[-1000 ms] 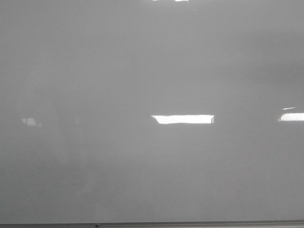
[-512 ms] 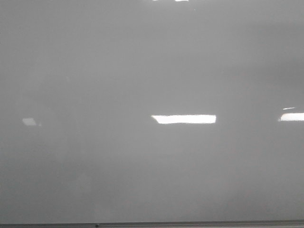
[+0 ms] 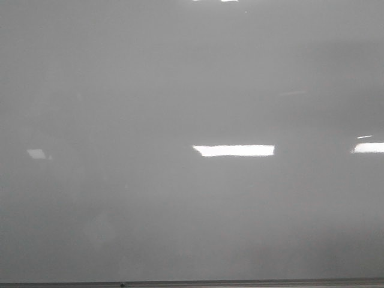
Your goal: Write number 8 on whiteboard
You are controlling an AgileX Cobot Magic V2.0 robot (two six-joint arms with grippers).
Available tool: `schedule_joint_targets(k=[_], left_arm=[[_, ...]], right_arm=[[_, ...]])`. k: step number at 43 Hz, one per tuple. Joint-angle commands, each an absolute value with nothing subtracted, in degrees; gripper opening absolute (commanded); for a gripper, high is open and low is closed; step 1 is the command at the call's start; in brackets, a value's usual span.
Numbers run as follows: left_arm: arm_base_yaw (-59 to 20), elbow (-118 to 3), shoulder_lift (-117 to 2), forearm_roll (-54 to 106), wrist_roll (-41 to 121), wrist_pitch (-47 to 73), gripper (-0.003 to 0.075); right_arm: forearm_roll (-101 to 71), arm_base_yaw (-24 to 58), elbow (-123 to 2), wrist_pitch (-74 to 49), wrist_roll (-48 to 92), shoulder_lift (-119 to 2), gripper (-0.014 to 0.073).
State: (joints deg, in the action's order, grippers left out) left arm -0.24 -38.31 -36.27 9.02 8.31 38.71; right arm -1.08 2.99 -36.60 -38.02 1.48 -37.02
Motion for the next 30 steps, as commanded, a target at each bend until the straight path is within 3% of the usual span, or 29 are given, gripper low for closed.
schedule_joint_targets(k=[1,5,7,30], left_arm=[[-0.48,-39.89,-38.61,9.85,7.65,34.65,0.0487],[-0.48,-39.89,-41.35,9.48,7.65,34.65,0.0624],[-0.36,-39.89,-43.02,9.03,7.65,34.59,0.0637],[1.84,-40.01,-62.09,8.85,3.27,16.83,0.0636]], right_arm=[[-1.14,3.03,-38.11,-34.41,1.93,-37.74,0.0626],[-1.14,3.03,-38.11,-34.41,1.93,-37.74,0.0625],[-1.14,3.03,-38.11,-34.41,1.93,-37.74,0.0625],[-1.14,3.03,-38.11,-34.41,1.93,-37.74,0.0625]])
